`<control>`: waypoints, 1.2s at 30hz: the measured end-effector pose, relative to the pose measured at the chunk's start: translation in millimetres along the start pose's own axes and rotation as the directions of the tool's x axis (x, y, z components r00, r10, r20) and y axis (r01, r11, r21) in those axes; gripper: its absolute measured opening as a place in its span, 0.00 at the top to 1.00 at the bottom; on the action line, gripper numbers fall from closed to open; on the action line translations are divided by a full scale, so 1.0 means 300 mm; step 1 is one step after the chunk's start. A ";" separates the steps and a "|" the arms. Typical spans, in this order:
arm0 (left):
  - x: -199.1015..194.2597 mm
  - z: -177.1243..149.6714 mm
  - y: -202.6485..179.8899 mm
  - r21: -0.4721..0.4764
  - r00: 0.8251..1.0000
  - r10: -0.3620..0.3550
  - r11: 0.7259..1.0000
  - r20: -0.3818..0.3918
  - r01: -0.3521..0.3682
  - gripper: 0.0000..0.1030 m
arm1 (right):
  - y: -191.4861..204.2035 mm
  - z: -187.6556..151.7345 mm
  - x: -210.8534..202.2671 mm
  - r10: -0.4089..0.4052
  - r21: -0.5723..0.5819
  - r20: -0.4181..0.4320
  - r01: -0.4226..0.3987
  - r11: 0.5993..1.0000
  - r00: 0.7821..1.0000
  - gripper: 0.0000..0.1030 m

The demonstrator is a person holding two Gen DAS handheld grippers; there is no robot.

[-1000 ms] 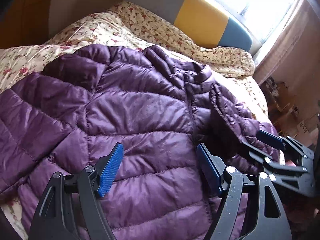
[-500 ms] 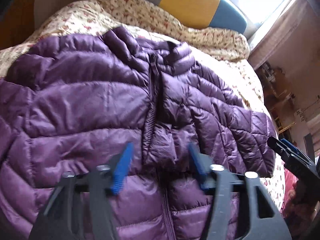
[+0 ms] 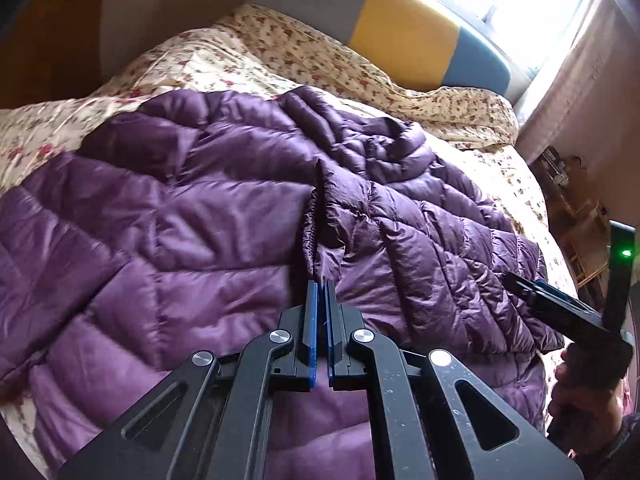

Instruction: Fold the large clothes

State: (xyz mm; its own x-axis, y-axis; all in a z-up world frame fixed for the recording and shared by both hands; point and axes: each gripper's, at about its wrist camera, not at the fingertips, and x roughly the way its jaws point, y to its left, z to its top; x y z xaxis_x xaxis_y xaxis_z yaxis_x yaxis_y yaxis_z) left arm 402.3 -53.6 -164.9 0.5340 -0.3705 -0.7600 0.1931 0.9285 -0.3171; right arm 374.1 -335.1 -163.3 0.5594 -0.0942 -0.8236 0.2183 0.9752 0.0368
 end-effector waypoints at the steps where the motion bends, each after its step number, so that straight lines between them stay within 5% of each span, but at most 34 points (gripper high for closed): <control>1: -0.005 -0.005 0.009 0.000 1.000 0.006 1.000 0.006 -0.006 0.97 | 0.019 -0.002 0.021 0.006 -0.009 -0.005 -0.006 1.000 1.000 0.20; 11: -0.070 -0.062 0.061 -0.027 0.999 0.042 0.999 0.032 -0.041 0.95 | 0.115 -0.062 0.141 -0.007 -0.065 0.052 0.010 0.998 0.999 0.17; 13: -0.103 -0.061 0.054 -0.035 0.995 0.076 0.997 0.064 -0.074 0.72 | 0.108 -0.062 0.145 0.003 -0.059 0.052 0.000 0.998 0.999 0.17; 14: -0.127 -0.059 0.049 -0.043 0.993 0.071 0.997 0.093 -0.067 0.47 | 0.110 -0.062 0.146 0.000 -0.062 0.055 0.003 0.998 0.998 0.17; 15: -0.148 -0.058 0.044 -0.048 0.990 0.066 0.997 0.122 -0.060 0.38 | 0.111 -0.060 0.144 -0.003 -0.063 0.057 0.006 0.998 0.998 0.17; 19: -0.147 -0.023 -0.044 0.027 0.989 0.052 0.998 0.138 -0.056 0.39 | 0.117 -0.057 0.128 -0.018 -0.073 0.052 0.022 0.997 0.998 0.17; 22: -0.052 -0.011 -0.094 0.083 0.996 0.064 0.994 0.055 -0.068 0.49 | 0.118 -0.053 0.094 -0.007 -0.082 0.042 0.011 0.997 0.999 0.17; 28: 0.044 -0.023 -0.067 0.061 0.994 0.110 0.992 0.005 -0.110 0.51 | 0.041 -0.032 -0.005 0.037 -0.021 0.069 -0.035 0.999 0.997 0.18; 36: 0.068 -0.071 -0.026 0.027 0.993 0.115 0.993 0.028 -0.116 0.51 | 0.012 -0.074 0.075 -0.041 -0.034 0.051 0.043 0.998 0.998 0.15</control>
State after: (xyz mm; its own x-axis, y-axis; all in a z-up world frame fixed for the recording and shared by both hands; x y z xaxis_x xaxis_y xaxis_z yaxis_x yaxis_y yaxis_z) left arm 394.2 -69.0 -190.0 0.5753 -0.2607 -0.7753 0.1523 0.9654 -0.2115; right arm 369.8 -329.1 -194.4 0.5900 -0.1445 -0.7943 0.2146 0.9765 -0.0182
